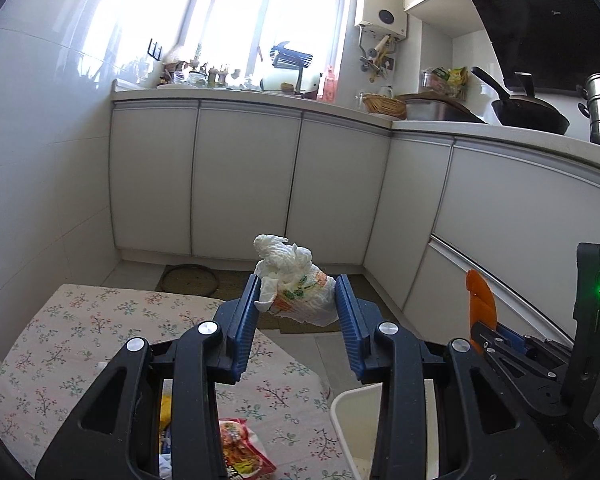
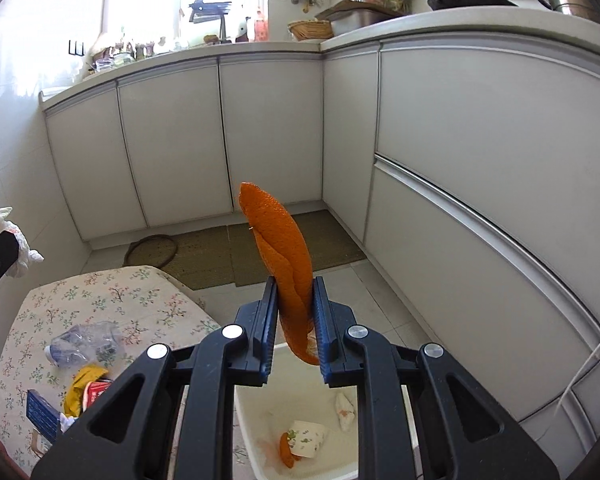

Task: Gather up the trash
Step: 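Carry peel and tissue over the white bin and open both tools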

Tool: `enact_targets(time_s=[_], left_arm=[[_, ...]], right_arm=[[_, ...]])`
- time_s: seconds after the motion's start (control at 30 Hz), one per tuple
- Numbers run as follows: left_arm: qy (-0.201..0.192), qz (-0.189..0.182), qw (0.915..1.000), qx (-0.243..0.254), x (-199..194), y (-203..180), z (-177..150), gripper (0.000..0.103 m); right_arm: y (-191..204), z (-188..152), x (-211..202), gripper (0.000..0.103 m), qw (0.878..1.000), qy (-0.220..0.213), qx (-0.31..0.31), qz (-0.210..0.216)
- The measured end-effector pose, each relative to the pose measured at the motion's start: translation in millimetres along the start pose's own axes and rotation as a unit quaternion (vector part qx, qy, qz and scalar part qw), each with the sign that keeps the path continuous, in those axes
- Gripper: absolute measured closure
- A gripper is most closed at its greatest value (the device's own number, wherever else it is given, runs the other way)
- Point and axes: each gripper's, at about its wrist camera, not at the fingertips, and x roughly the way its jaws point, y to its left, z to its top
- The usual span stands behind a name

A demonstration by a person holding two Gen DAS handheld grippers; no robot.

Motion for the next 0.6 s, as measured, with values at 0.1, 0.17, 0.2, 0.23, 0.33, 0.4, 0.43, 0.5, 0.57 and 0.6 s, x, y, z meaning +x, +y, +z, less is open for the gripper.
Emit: enact_targets(time_s=[0.1, 0.17, 0.2, 0.23, 0.33, 0.4, 0.43, 0.5, 0.57, 0.6], left_arm=[[0.011, -0.011, 0.9998, 0.012, 7, -17, -8, 0.067], [0.018, -0.018, 0.9995, 0.018, 12, -28, -13, 0.067], [0.021, -0.021, 0.9993, 0.021, 15, -33, -14, 0.067], [0.025, -0.025, 0.9991, 0.023, 17, -37, -16, 0.067], [0.035, -0.038, 0.9984, 0.024, 24, -49, -20, 0.067], [0.041, -0.046, 0.9978, 0.024, 28, -57, -24, 0.067], [0.044, -0.049, 0.9976, 0.024, 30, -61, -25, 0.067], [0.049, -0.055, 0.997, 0.025, 34, -68, -29, 0.067], [0.052, -0.061, 0.9963, 0.03, 38, -76, -32, 0.067], [0.054, -0.064, 0.9959, 0.033, 40, -79, -34, 0.067]], right_arm=[[-18, -5, 10, 0.082, 1.0, 0.018, 0.007, -0.01], [-30, -6, 14, 0.082, 1.0, 0.024, 0.012, -0.015], [-34, -7, 16, 0.081, 0.999, 0.025, 0.014, -0.017], [-39, -7, 16, 0.081, 0.999, 0.025, 0.016, -0.019], [-50, -9, 17, 0.08, 0.999, 0.026, 0.022, -0.023], [-57, -8, 19, 0.078, 0.999, 0.027, 0.024, -0.029], [-61, -9, 19, 0.07, 0.999, 0.026, 0.026, -0.033], [-70, -9, 20, 0.052, 0.998, 0.023, 0.03, -0.043], [-80, -10, 18, 0.049, 0.998, 0.017, 0.038, -0.055], [-85, -10, 19, 0.047, 0.997, 0.017, 0.042, -0.058]])
